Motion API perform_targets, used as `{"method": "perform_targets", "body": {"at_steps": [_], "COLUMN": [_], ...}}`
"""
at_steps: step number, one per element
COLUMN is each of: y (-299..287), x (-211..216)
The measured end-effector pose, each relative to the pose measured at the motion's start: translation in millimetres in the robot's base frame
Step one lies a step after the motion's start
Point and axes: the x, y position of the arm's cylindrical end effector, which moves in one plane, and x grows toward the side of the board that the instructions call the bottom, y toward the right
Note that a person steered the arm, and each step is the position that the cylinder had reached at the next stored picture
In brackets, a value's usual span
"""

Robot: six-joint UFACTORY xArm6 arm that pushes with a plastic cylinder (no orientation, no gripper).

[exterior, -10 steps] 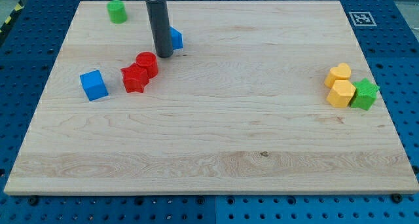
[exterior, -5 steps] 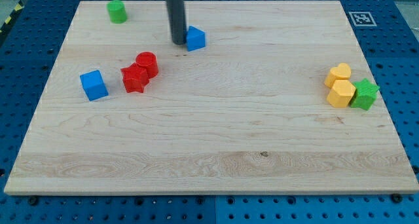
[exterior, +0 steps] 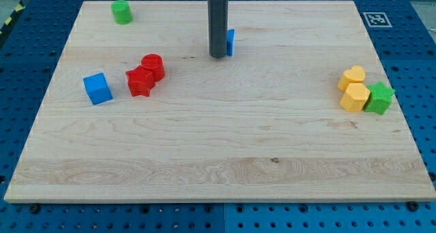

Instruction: Move blue triangle towards center top

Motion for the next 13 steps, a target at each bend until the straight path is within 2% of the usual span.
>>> {"method": "perform_targets", "body": {"at_steps": [5, 6, 8, 9, 10, 13], "y": [14.6, 39.3, 71.0, 38.5, 35.2, 32.0], "x": [-3.2, -23.0, -25.0, -27.3, -63.6, -75.4]}}
